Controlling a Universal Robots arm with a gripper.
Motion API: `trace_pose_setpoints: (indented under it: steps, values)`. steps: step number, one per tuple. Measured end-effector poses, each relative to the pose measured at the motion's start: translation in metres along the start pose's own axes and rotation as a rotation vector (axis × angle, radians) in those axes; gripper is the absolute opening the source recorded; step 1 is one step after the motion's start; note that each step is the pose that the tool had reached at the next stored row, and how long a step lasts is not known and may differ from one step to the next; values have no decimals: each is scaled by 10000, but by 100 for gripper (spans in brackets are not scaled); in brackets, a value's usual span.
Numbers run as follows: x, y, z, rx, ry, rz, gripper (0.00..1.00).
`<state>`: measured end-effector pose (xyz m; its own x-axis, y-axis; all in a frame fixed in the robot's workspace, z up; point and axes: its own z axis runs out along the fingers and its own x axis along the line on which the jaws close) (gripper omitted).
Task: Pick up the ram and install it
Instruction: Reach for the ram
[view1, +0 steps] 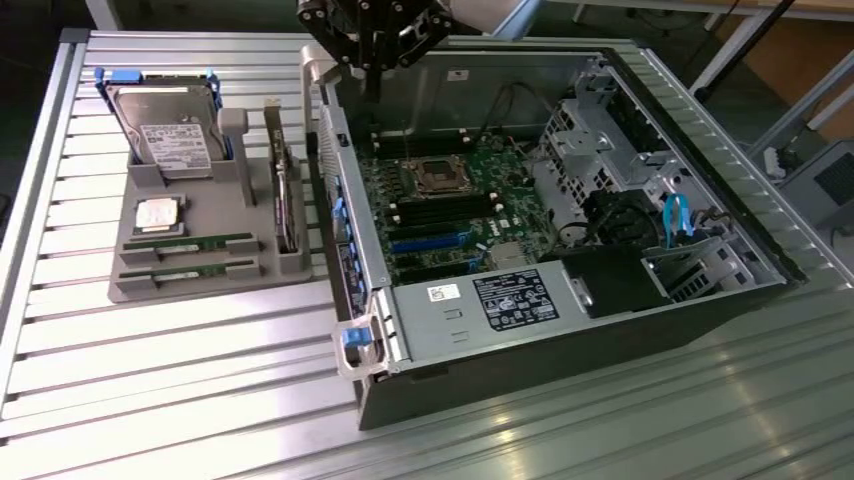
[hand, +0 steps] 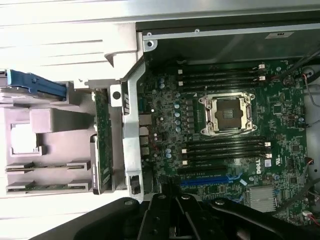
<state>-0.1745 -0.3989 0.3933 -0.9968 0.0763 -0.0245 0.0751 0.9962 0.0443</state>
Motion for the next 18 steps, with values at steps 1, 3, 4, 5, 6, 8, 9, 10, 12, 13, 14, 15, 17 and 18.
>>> trace_pose_setpoints:
  steps: [1, 3, 4, 5, 6, 8, 9, 10, 12, 13, 14, 15, 17, 18]
  values:
    - [78, -6, -2, 0, 1, -1, 9]
    - [195, -15, -5, -1, 0, -1, 9]
    - [263, -20, -7, -1, 0, -1, 9]
    - [372, -28, -10, 0, 0, 0, 9]
    - [427, -32, -12, 0, 0, -2, 9]
    - [580, -44, -16, 0, 1, 0, 9]
    - [647, -49, -18, 0, 0, -1, 9]
    - [693, -52, -18, -1, -1, 1, 9]
    - [749, -57, -20, -1, 1, 0, 9]
    - [779, -59, -20, -1, 0, 0, 9]
    - [862, -65, -23, 0, 2, -1, 9]
    - [900, -68, -24, 0, 3, 0, 9]
    - [996, -75, -26, 0, 7, 0, 9]
    - [1047, -79, -28, 1, 11, 0, 9]
